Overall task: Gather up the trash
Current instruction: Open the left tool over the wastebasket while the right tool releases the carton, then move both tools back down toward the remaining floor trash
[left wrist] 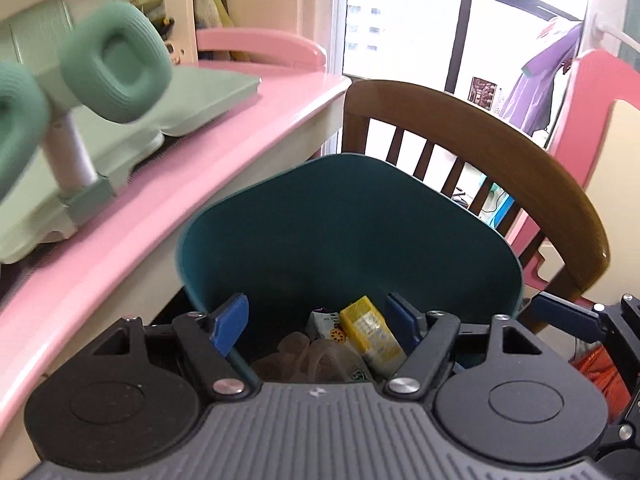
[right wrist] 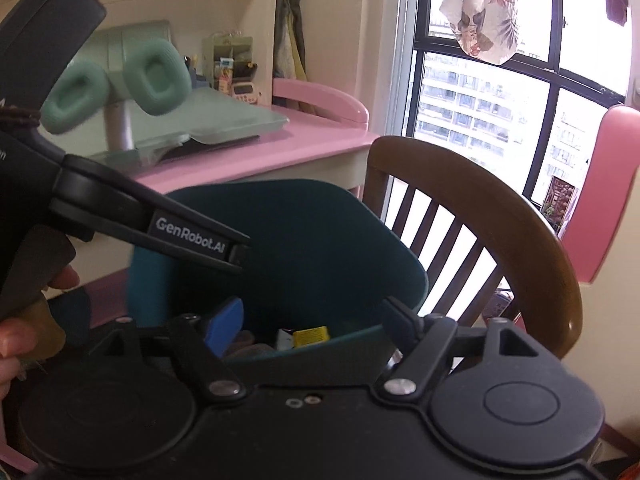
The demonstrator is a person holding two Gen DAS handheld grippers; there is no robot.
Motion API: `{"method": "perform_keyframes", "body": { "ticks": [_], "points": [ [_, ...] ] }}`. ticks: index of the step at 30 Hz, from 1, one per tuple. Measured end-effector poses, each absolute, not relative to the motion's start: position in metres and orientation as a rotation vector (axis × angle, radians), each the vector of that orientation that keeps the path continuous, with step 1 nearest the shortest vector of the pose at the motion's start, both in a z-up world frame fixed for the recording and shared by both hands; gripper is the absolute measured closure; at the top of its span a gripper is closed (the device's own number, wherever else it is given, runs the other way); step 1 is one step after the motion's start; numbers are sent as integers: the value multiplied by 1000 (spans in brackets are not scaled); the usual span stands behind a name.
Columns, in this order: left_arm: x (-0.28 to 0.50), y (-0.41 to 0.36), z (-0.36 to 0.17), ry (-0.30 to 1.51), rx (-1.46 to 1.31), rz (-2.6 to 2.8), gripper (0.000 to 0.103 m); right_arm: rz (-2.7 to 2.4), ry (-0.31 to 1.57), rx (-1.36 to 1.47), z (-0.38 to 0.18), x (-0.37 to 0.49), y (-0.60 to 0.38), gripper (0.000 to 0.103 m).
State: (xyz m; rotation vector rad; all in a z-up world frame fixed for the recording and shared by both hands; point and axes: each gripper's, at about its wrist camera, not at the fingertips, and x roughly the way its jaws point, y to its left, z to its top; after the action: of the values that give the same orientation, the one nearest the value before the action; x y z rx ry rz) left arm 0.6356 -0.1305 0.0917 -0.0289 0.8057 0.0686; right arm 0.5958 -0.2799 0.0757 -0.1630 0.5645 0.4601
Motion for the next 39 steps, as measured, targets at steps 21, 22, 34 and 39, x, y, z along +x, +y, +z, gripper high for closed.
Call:
{"method": "perform_keyframes", "body": {
  "ticks": [21,22,34,39],
  "points": [
    [488,-100,109,731,46,102,23,513,539,-122,85,471,-275,12],
    [482,-99,109,729,43,101,23,518,542,-118,83,465,-274,11],
    [406,-71,87,741,-9,38,14,605,600,-102,53,409,-255,7],
    [373,-54,66,734,-9,8,14,641,653,-79,27,396,-242,3]
  ]
}}
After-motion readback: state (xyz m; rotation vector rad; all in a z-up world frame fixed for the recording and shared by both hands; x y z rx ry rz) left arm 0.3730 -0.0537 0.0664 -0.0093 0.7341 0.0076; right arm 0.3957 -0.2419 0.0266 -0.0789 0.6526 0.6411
